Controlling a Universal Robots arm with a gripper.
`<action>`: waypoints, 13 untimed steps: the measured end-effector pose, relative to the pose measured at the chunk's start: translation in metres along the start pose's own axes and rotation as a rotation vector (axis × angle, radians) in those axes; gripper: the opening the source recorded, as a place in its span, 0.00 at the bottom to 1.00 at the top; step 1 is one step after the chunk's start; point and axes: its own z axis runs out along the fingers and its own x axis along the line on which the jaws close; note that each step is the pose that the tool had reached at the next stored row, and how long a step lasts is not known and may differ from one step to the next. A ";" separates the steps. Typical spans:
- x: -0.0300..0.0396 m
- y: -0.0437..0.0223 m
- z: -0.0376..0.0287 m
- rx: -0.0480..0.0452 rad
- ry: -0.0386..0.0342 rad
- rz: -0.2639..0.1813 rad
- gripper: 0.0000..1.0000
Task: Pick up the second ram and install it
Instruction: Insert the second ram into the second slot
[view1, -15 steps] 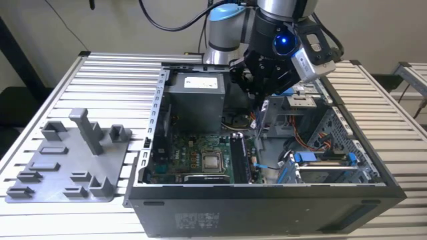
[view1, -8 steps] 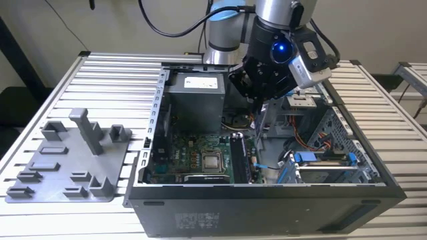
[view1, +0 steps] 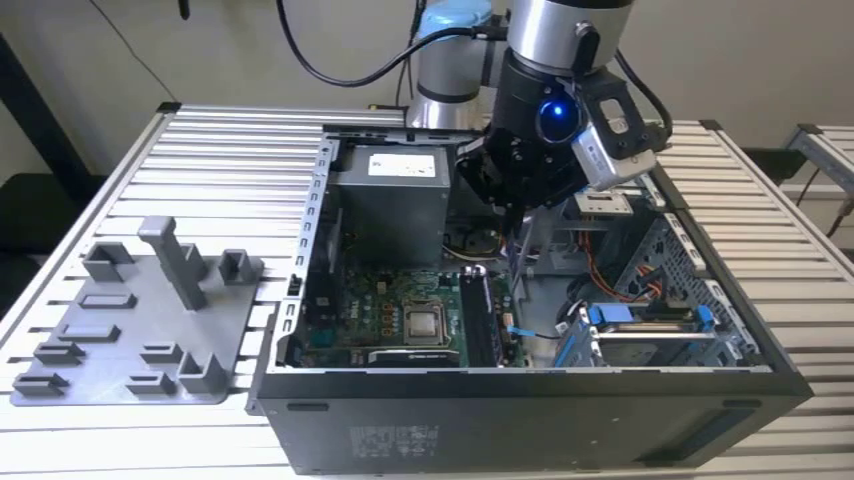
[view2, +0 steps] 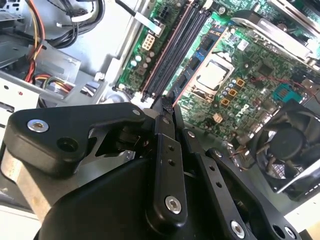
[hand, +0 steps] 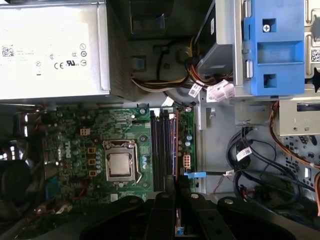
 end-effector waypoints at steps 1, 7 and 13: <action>0.0000 0.0000 0.0007 0.0000 0.0000 -0.001 0.14; 0.0001 -0.0001 0.0035 0.0004 0.0000 -0.004 0.14; 0.0001 -0.0001 0.0059 0.0003 0.0000 -0.005 0.14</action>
